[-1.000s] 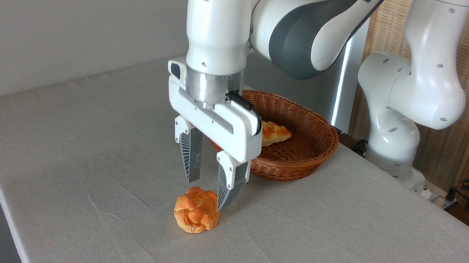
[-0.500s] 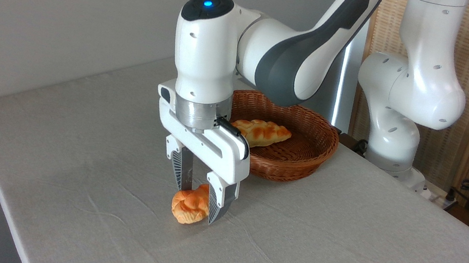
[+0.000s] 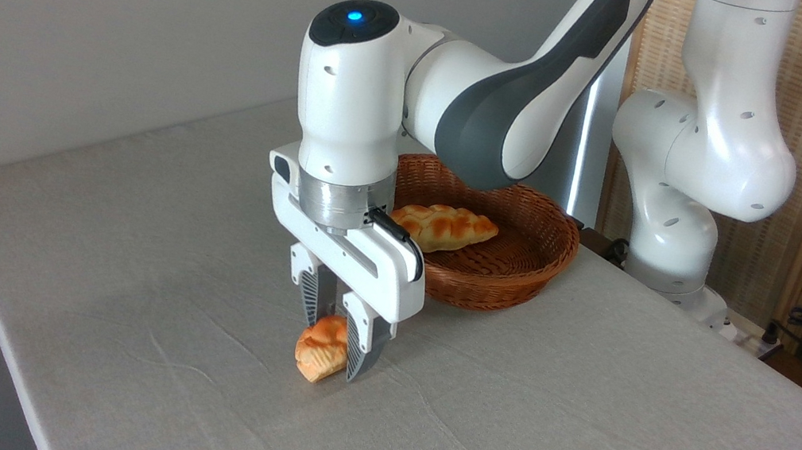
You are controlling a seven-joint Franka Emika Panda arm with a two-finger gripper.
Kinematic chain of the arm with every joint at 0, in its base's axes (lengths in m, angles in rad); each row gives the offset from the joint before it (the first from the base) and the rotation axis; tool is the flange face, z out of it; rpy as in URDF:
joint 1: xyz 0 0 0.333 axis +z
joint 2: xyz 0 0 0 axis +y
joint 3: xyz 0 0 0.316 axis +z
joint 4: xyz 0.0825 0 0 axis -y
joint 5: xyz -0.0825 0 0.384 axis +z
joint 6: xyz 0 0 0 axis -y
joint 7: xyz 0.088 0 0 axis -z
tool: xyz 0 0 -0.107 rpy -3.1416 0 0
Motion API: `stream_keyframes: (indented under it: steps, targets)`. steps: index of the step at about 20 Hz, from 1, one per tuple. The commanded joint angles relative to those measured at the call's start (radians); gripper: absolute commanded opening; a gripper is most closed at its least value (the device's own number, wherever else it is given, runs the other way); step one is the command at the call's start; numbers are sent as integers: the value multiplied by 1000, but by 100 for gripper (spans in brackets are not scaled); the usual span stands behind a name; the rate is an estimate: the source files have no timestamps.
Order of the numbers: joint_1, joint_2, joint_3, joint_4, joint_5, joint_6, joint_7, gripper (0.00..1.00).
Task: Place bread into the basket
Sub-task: 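Lift the held roll and carry it over the wicker basket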
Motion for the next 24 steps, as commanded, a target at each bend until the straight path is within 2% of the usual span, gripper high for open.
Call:
stream_keyframes:
  steps: [1,4,5,7,10,11,12,14,16,17,18,22,24]
  targets:
    - [-4,5,15,2,22,17,24,22]
    - [-4,-24,16,9,20,-1,20,22]
    - [-4,-51,25,19,19,-38,17,22]
    - [-5,-117,41,39,1,-162,21,22]
    - [-13,-246,38,49,-58,-386,27,23]
    - [-23,-289,33,49,-62,-464,27,29]
    - [-45,-332,35,49,-62,-539,30,45]
    - [-53,-389,25,48,-65,-661,66,46]
    - [-53,-393,-22,42,-64,-756,84,51]
    - [-53,-386,-36,37,-62,-767,95,70]
    - [-53,-369,-47,30,-62,-762,98,100]
    - [-66,-305,-151,17,-55,-764,98,100]
    - [-63,-286,-227,6,-26,-759,98,100]
